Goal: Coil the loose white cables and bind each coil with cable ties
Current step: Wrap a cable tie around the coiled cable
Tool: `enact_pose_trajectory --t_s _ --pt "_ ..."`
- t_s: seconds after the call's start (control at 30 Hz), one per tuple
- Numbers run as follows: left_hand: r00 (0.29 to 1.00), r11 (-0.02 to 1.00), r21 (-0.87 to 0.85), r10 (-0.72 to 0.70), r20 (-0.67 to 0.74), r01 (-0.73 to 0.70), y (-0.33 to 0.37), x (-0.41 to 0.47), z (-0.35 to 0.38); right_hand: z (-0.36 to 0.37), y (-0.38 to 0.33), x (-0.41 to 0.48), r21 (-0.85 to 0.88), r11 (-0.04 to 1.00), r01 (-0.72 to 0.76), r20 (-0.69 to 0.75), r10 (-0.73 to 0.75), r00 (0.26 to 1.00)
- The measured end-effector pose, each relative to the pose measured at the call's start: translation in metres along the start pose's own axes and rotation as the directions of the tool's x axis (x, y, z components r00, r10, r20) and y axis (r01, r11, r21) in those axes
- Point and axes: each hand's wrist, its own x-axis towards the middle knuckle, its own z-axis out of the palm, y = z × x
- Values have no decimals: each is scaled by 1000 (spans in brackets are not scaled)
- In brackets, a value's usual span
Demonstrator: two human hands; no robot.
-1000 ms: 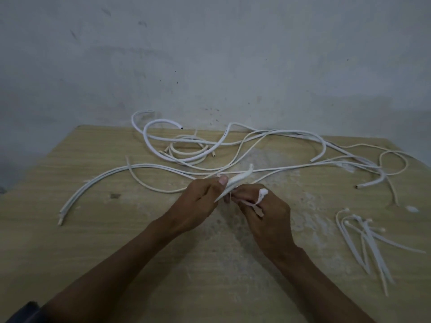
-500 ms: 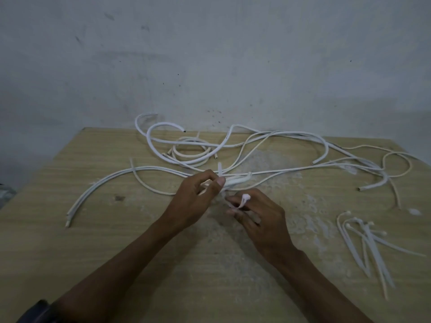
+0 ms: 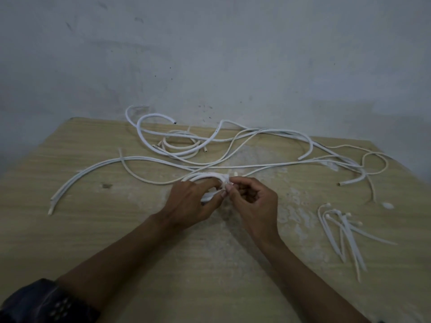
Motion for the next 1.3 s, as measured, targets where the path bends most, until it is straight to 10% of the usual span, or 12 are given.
enact_pose_trajectory --t_s 0.9,1.13,1.3 --pt "994 989 -132 78 74 -68 -5 4 -9 -14 -4 11 -182 956 229 203 -191 960" --pt "974 934 -282 -194 119 220 3 19 -17 -17 -21 1 -462 656 596 154 -603 783" --pt "907 805 -417 -381 179 421 -4 34 -31 -11 -12 3 -544 530 651 259 -632 731"
